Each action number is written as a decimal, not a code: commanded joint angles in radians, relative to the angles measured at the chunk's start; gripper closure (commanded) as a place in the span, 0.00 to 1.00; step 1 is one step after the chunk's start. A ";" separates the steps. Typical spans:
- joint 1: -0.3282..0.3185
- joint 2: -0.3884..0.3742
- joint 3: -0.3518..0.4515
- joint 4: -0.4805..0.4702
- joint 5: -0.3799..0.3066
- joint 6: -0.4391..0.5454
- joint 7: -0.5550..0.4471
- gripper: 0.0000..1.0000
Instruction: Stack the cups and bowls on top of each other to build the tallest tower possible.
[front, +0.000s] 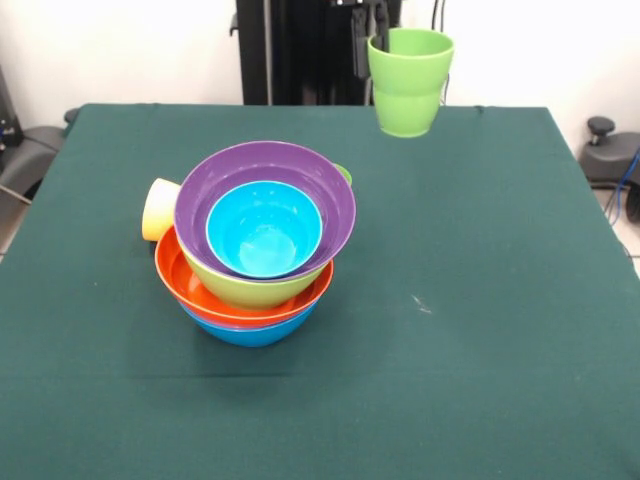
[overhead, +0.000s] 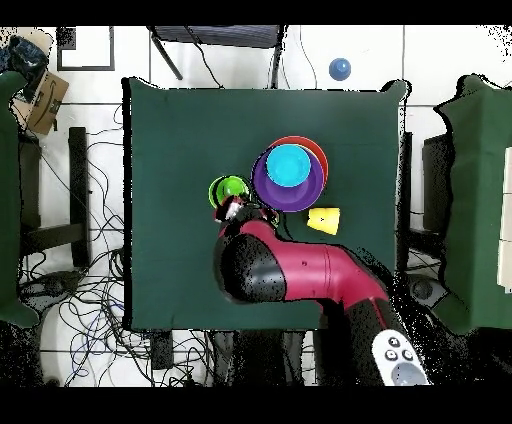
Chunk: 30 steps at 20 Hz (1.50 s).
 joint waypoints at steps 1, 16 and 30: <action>-0.051 0.086 0.137 -0.095 -0.111 0.199 -0.208 1.00; -0.228 -0.037 0.335 -0.104 -0.094 0.418 -0.285 1.00; -0.287 0.088 0.421 -0.253 -0.189 0.522 -0.341 1.00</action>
